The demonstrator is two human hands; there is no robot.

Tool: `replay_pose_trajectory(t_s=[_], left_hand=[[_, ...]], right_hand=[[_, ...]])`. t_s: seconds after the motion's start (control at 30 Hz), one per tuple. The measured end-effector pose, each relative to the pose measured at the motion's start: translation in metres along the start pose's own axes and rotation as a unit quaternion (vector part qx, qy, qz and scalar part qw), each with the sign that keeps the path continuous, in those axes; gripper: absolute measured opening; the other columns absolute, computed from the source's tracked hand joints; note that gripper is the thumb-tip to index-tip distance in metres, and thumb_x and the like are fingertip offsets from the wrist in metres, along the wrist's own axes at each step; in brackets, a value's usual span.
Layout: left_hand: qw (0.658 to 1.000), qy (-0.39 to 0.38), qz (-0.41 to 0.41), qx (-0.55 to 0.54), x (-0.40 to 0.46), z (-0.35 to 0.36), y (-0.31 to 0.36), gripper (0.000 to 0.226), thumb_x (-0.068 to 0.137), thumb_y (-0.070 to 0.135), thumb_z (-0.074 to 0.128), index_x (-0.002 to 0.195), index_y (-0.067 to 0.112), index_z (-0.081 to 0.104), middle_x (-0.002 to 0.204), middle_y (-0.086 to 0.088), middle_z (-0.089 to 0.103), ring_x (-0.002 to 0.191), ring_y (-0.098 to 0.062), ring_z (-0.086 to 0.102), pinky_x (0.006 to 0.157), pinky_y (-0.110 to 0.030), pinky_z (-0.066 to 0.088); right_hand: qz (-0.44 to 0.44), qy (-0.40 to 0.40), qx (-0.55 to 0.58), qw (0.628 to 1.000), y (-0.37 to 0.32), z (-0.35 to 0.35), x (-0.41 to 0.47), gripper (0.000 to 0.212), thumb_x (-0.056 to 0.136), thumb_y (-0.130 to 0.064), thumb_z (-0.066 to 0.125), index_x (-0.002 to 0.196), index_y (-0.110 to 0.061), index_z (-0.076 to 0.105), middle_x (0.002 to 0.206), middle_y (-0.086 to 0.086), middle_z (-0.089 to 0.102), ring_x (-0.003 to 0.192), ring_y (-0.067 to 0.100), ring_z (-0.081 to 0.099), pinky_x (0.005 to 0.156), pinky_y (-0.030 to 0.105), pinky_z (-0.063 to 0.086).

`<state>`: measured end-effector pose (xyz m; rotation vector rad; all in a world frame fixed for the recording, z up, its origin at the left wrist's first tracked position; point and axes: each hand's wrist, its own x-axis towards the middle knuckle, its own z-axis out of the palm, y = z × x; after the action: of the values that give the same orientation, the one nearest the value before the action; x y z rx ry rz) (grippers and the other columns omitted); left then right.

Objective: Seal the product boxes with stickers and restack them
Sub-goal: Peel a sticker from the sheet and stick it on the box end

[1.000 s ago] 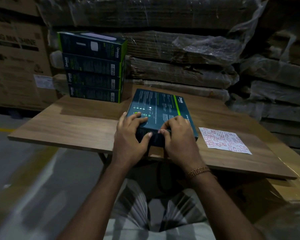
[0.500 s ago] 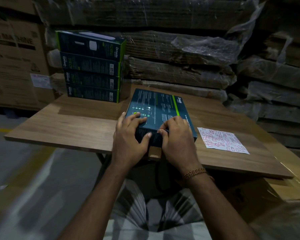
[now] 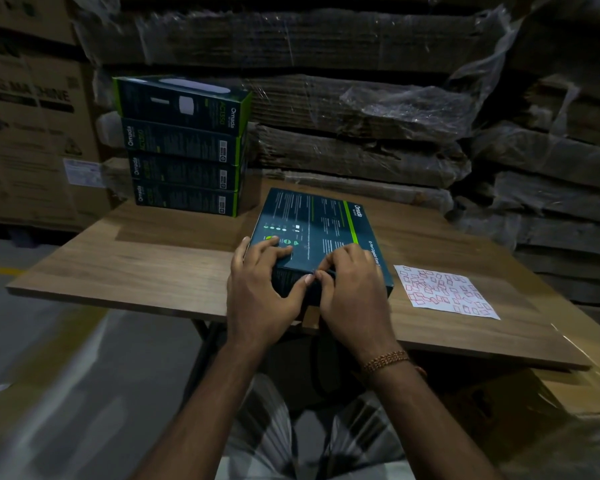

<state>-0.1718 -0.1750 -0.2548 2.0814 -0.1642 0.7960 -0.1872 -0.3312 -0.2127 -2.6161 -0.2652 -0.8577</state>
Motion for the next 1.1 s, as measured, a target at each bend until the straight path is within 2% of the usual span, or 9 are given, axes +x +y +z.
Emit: replay_pose_trajectory(t_s=[0.2,0.47,0.63,0.73,1.1], left_hand=[[1.000,0.007,0.005,0.012,0.000,0.001,0.001,0.056,0.086,0.055,0.081,0.133,0.027,0.066,0.149,0.012,0.056,0.158,-0.022,0.026,0.117,-0.050,0.041],[1.000,0.011,0.003,0.020,0.001,0.002,0.001,0.058,0.084,0.056,0.082,0.132,0.028,0.066,0.148,0.011,0.057,0.157,-0.024,0.029,0.116,-0.052,0.044],[1.000,0.008,-0.006,0.026,0.000,0.003,0.003,0.060,0.083,0.063,0.076,0.131,0.029,0.064,0.148,0.013,0.055,0.157,-0.024,0.029,0.112,-0.054,0.047],[0.999,0.013,-0.011,0.038,0.000,0.003,0.005,0.063,0.081,0.068,0.069,0.131,0.029,0.064,0.149,0.013,0.055,0.156,-0.025,0.029,0.110,-0.055,0.048],[0.998,0.019,-0.006,0.055,0.000,0.005,0.006,0.062,0.081,0.065,0.070,0.130,0.029,0.064,0.148,0.011,0.057,0.154,-0.027,0.032,0.109,-0.058,0.049]], right_hand=[[-0.001,0.026,0.023,0.999,0.003,0.004,-0.002,0.008,0.096,-0.028,0.065,0.097,-0.024,0.058,0.102,-0.007,0.052,0.097,0.017,0.048,0.088,0.040,0.045],[0.009,0.033,0.059,0.998,0.006,0.007,0.000,0.010,0.095,-0.027,0.070,0.097,-0.025,0.060,0.102,-0.008,0.054,0.099,0.016,0.049,0.091,0.040,0.044],[0.016,0.039,0.098,0.994,0.011,0.008,-0.001,0.025,0.095,-0.027,0.073,0.116,-0.023,0.059,0.111,-0.011,0.058,0.105,0.013,0.052,0.096,0.039,0.045],[0.007,0.045,0.103,0.994,0.013,0.009,-0.002,0.025,0.095,-0.025,0.074,0.116,-0.023,0.060,0.111,-0.010,0.060,0.105,0.013,0.053,0.095,0.040,0.046],[-0.022,0.079,0.093,0.992,0.012,0.007,-0.005,0.027,0.090,-0.024,0.075,0.112,-0.021,0.060,0.106,-0.009,0.063,0.098,0.015,0.056,0.088,0.041,0.050]])
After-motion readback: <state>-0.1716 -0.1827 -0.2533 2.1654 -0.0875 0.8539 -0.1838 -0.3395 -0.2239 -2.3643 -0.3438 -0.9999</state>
